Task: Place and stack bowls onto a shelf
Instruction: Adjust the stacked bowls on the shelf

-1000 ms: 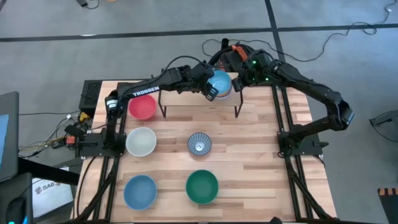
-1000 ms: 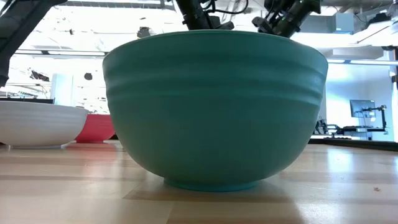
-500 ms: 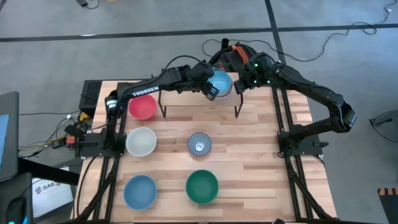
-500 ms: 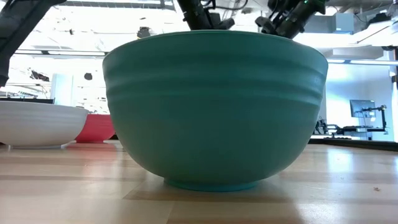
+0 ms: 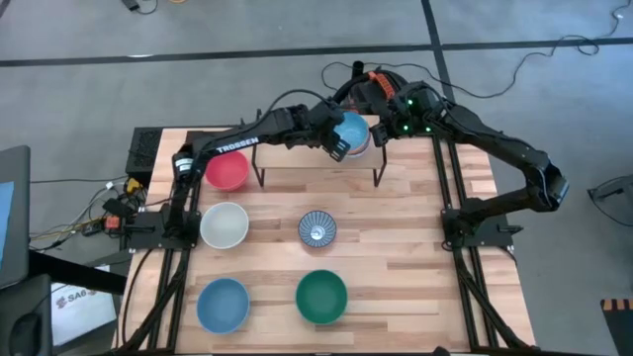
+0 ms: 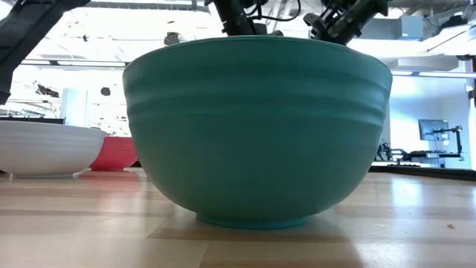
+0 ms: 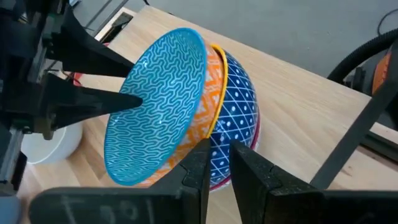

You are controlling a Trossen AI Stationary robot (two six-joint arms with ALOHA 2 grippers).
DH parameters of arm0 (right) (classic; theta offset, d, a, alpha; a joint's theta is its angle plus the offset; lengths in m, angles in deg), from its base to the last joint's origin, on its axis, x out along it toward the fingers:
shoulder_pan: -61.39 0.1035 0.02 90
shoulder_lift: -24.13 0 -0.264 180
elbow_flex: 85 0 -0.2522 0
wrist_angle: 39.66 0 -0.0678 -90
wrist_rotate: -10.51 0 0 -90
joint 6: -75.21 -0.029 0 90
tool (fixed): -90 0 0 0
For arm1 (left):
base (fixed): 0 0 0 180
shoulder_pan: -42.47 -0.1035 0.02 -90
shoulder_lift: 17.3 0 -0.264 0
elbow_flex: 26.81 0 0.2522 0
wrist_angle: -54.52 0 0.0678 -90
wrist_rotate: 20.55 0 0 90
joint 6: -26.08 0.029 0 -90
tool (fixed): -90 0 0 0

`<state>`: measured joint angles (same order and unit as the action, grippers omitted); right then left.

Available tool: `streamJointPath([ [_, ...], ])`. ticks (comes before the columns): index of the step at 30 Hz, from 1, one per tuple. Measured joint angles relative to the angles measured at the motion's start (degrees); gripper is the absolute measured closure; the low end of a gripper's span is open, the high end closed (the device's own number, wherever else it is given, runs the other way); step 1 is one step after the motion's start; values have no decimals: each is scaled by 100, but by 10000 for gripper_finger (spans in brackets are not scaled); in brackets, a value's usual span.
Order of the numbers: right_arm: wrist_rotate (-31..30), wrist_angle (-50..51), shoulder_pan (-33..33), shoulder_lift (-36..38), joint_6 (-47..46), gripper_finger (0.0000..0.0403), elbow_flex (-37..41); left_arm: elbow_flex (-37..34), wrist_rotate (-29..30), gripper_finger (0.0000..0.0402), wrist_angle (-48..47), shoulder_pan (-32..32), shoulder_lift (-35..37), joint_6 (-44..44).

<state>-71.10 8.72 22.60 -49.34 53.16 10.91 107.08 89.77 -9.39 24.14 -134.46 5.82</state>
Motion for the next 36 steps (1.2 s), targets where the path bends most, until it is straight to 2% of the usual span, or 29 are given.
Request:
streamJointPath([
  [14,28,167,-51,-339,158,316,1,0,-26,268,52,2,-12,-10],
  [26,43,166,-332,-23,155,316,2,0,-59,267,53,-12,407,20],
  [36,294,-448,43,113,218,316,2,0,-55,267,-112,-24,565,49],
])
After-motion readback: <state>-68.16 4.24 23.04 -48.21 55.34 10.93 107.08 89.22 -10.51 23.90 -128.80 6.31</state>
